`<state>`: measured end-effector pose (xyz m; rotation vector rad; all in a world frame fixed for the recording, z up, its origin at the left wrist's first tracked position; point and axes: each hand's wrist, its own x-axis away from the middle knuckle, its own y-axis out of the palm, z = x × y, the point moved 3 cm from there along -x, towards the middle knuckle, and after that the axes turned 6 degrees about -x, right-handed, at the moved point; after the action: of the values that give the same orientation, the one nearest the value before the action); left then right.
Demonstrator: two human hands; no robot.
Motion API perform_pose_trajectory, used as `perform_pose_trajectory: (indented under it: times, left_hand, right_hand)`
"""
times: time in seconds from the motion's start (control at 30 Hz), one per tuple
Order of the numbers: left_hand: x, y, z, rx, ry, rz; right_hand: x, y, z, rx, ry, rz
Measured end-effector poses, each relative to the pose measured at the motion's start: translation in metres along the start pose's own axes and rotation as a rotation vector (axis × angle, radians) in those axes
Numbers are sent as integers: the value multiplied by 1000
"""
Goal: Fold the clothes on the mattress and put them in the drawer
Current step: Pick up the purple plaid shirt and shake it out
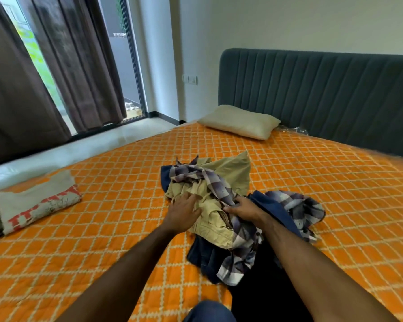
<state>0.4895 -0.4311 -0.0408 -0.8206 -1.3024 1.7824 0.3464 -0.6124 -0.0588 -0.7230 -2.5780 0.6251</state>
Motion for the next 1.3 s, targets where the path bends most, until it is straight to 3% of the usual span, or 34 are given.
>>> perform_pose_trajectory:
  times: [0.13,0.23,0.3,0.4,0.5,0.57,0.7,0.8,0.87,0.97,1.13,1.2,1.3]
  left_hand:
    - [-7,-12,17,55,87,-22]
    - [-3,-30,54,467,136,-162]
    - [-4,-38,75,711,167,-171]
    - [-9,-58,99,788,184,92]
    - [-3,-100,104,871,74,390]
    - [0,-125,97,843,9,469]
    - [13,-171,86,769,22,543]
    - [25,-217,78,887,-39,649]
    - [34,-253,68,1040,-104,746]
    - [47,-300,65,1261,-19,834]
    - [81,-378,57,1302,119,909]
    - [88,-397,48,1203,128,849]
    - [90,-397,39,1034,96,729]
  right_hand:
    - [2,-26,-40,-166,-44,121]
    - [19,-51,-100,-426,-152,200]
    - [29,-57,-139,-595,-211,180]
    - [52,-57,-188,-883,-293,73]
    - [76,-63,-227,-1067,-399,-86]
    - [84,-72,-238,-995,-511,-83]
    - [97,-77,-243,-527,-619,-11]
    - [107,-70,-240,15,-718,5]
    - [111,-73,-238,185,-737,56]
    - [105,-86,-240,249,-686,124]
    - [90,-111,-224,336,-476,327]
    - [88,-101,-221,280,-434,251]
    - [104,-65,-247,-174,-526,38]
